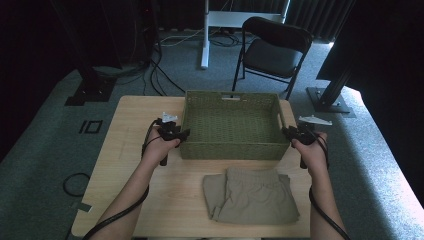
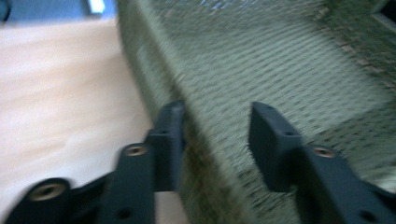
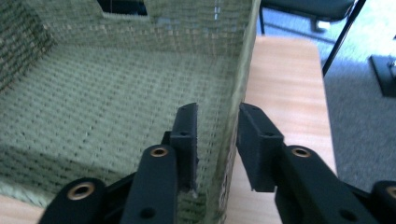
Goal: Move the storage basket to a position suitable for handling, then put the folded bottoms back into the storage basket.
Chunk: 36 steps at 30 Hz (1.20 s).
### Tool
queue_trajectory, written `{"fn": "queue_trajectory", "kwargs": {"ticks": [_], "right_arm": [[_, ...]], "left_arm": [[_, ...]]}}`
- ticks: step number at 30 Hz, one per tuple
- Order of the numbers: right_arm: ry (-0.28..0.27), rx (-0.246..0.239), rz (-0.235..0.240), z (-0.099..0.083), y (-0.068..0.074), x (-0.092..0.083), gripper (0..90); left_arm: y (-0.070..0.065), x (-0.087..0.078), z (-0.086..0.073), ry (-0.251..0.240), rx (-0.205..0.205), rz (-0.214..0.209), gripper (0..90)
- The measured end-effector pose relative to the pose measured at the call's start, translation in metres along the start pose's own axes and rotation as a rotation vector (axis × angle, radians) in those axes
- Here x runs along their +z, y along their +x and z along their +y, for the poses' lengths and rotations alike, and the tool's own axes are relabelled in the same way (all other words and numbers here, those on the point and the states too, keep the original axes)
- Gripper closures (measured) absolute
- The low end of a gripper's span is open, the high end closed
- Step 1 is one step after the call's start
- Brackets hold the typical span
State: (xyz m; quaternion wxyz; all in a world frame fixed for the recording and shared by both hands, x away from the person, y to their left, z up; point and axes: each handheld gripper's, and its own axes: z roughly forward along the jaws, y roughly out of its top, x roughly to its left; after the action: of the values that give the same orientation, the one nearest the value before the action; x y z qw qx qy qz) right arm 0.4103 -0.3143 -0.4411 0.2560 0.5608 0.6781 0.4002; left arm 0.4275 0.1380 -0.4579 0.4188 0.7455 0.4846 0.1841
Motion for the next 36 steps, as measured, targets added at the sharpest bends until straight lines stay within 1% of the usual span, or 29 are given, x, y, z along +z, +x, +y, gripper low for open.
{"fn": "queue_trajectory", "kwargs": {"ticks": [1,2,3,4,6,7,8,9,10,11,12,13,14,15,16,18,20,22,24,26,31,33,36], "right_arm": [[-0.019,0.010,0.016,0.001,0.000,-0.001,54.5],[-0.031,0.012,0.039,0.002,0.001,-0.002,51.1],[-0.039,0.005,0.055,0.003,0.002,-0.003,47.2],[-0.063,0.001,0.062,0.003,0.004,-0.004,40.1],[-0.105,-0.025,0.086,0.005,0.009,-0.006,25.5],[-0.127,-0.027,0.101,0.006,0.012,-0.006,17.0],[-0.130,-0.041,0.110,0.008,0.015,-0.007,17.6],[-0.132,-0.042,0.123,0.008,0.018,-0.008,17.9],[-0.137,-0.033,0.143,0.009,0.021,-0.008,17.8],[-0.141,-0.042,0.162,0.010,0.025,-0.009,16.6],[-0.138,-0.068,0.167,0.011,0.028,-0.010,14.1],[-0.133,-0.091,0.165,0.011,0.031,-0.011,13.5],[-0.133,-0.091,0.165,0.011,0.031,-0.011,13.5],[-0.129,-0.104,0.169,0.011,0.034,-0.011,13.3],[-0.125,-0.111,0.179,0.010,0.038,-0.013,13.3],[-0.128,-0.123,0.183,0.008,0.040,-0.014,13.3],[-0.122,-0.128,0.191,0.006,0.042,-0.015,13.3],[-0.117,-0.136,0.190,0.002,0.044,-0.016,13.3],[-0.108,-0.139,0.188,-0.001,0.045,-0.017,13.3],[-0.105,-0.145,0.183,-0.005,0.046,-0.018,13.3],[-0.097,-0.147,0.170,-0.012,0.047,-0.022,13.4],[-0.093,-0.147,0.166,-0.015,0.046,-0.024,13.4],[-0.092,-0.144,0.156,-0.020,0.045,-0.027,13.3]], "left_arm": [[-0.001,-0.001,0.002,-0.019,0.018,-0.008,46.9],[-0.002,-0.003,0.004,-0.036,0.024,-0.030,40.6],[-0.003,-0.004,0.006,-0.031,0.013,-0.035,37.2],[-0.004,-0.006,0.008,-0.036,0.016,-0.035,35.4],[-0.006,-0.007,0.010,-0.061,0.035,-0.042,23.8],[-0.007,-0.009,0.011,-0.059,0.046,-0.051,21.3],[-0.008,-0.010,0.012,-0.065,0.044,-0.058,20.3],[-0.009,-0.011,0.012,-0.073,0.050,-0.067,20.3],[-0.010,-0.012,0.013,-0.079,0.056,-0.074,20.3],[-0.011,-0.014,0.013,-0.079,0.058,-0.083,20.3],[-0.013,-0.016,0.014,-0.082,0.061,-0.093,20.3],[-0.014,-0.017,0.015,-0.086,0.061,-0.100,20.3],[-0.014,-0.017,0.015,-0.086,0.061,-0.100,20.3],[-0.019,-0.021,0.016,-0.100,0.070,-0.123,20.3],[-0.021,-0.022,0.016,-0.104,0.074,-0.128,20.3],[-0.024,-0.025,0.015,-0.101,0.101,-0.126,20.3],[-0.027,-0.028,0.013,-0.103,0.102,-0.144,20.3],[-0.030,-0.031,0.010,-0.104,0.108,-0.160,20.3],[-0.033,-0.033,0.007,-0.099,0.123,-0.171,20.3],[-0.035,-0.034,0.003,-0.100,0.123,-0.178,20.3],[-0.040,-0.035,-0.005,-0.085,0.127,-0.178,20.3],[-0.043,-0.036,-0.008,-0.086,0.138,-0.177,20.3],[-0.048,-0.039,-0.011,-0.087,0.145,-0.191,20.3]]}}
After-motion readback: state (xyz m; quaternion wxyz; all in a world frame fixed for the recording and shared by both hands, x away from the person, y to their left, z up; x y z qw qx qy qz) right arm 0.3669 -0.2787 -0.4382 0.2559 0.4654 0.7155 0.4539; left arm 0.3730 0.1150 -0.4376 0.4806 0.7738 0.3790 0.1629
